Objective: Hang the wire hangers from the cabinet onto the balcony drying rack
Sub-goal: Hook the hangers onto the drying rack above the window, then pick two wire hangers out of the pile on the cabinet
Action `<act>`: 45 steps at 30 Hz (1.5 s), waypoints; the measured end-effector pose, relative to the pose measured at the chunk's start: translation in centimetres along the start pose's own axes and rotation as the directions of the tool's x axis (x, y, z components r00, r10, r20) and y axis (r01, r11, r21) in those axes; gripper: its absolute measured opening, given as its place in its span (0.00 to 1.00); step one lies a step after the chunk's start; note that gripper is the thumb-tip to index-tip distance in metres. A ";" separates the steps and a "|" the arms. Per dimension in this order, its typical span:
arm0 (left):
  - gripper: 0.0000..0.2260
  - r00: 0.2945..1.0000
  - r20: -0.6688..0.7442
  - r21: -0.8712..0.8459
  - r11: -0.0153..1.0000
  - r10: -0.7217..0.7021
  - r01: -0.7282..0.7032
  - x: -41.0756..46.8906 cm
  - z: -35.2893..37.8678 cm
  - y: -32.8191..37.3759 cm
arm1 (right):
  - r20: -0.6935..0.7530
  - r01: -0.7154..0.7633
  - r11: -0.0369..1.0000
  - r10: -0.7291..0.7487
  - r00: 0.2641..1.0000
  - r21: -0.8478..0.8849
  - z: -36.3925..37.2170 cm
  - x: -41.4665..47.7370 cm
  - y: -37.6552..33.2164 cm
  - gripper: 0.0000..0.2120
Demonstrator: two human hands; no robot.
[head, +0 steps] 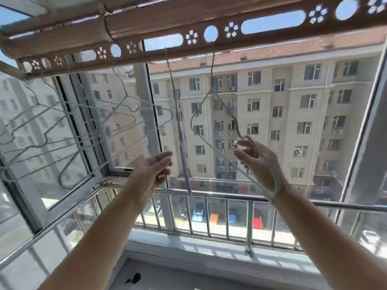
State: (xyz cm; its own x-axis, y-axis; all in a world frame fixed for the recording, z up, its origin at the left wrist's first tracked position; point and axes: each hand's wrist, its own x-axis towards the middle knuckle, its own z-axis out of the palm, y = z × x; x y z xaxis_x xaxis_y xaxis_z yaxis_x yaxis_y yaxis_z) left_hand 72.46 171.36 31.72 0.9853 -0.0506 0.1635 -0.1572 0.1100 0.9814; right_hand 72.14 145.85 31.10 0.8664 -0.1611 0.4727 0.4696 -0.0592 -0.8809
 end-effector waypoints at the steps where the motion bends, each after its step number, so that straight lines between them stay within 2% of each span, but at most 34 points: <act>1: 0.12 1.000 0.027 0.068 0.998 -0.006 0.004 -0.6 0.3 -1.3 | 0.000 -0.012 1.000 0.012 1.000 -0.025 -0.5 -0.8 0.8 0.14; 4: 0.13 0.987 0.157 0.281 0.960 -0.039 -0.007 -2.0 2.4 -5.2 | -0.007 -0.036 0.992 0.036 0.999 -0.123 -2.3 -3.3 2.7 0.12; 6: 0.14 0.964 0.259 0.341 0.939 -0.051 -0.042 -2.5 4.4 -7.6 | -0.016 -0.041 0.972 0.038 0.999 -0.231 -3.9 -4.8 3.9 0.13; 10: 0.18 0.899 0.430 0.392 0.914 -0.082 -0.104 -3.1 9.4 -11.0 | -0.053 -0.093 0.892 0.077 0.996 -0.442 -8.9 -7.6 5.9 0.25; 14: 0.26 0.828 0.555 0.392 0.903 -0.078 -0.177 -4.0 15.4 -12.4 | -0.120 -0.157 0.847 0.111 0.987 -0.507 -14.6 -10.4 5.4 0.30; 17: 0.26 0.784 0.615 0.397 0.890 -0.076 -0.225 -4.7 19.7 -13.1 | -0.188 -0.214 0.797 0.128 0.974 -0.565 -18.7 -12.5 4.5 0.34; 22: 0.27 0.678 0.731 0.372 0.880 -0.080 -0.297 -7.2 28.6 -14.3 | -0.364 -0.353 0.766 0.166 0.916 -0.537 -27.8 -17.0 3.2 0.39; 29: 0.28 0.539 0.837 0.314 0.887 -0.090 -0.339 -12.8 43.4 -16.3 | -0.539 -0.459 0.718 0.139 0.831 -0.523 -42.0 -24.6 0.6 0.37; 32: 0.29 0.477 0.876 0.264 0.895 -0.067 -0.359 -15.8 50.0 -17.3 | -0.609 -0.517 0.701 0.147 0.779 -0.492 -48.1 -28.2 -0.9 0.40; 36: 0.29 0.389 0.920 0.202 0.902 -0.041 -0.383 -20.3 58.7 -18.3 | -0.703 -0.572 0.677 0.112 0.702 -0.463 -55.7 -33.3 -3.1 0.43; 40: 0.30 0.297 0.954 0.152 0.922 -0.043 -0.355 -25.1 66.9 -19.4 | -0.776 -0.625 0.622 0.044 0.630 -0.472 -62.4 -38.5 -6.1 0.35; 45: 0.29 0.167 0.984 0.107 0.942 -0.055 -0.320 -30.3 76.2 -20.4 | -0.870 -0.706 0.584 -0.001 0.492 -0.400 -70.1 -44.4 -8.5 0.39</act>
State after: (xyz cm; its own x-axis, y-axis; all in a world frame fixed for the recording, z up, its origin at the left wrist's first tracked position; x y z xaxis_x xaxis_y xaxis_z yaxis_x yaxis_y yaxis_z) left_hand 40.64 94.98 14.42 0.1068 -0.9917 0.0721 -0.4701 0.0136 0.8825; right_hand 17.77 84.48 15.87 0.2784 -0.9368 0.2121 -0.4058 -0.3148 -0.8580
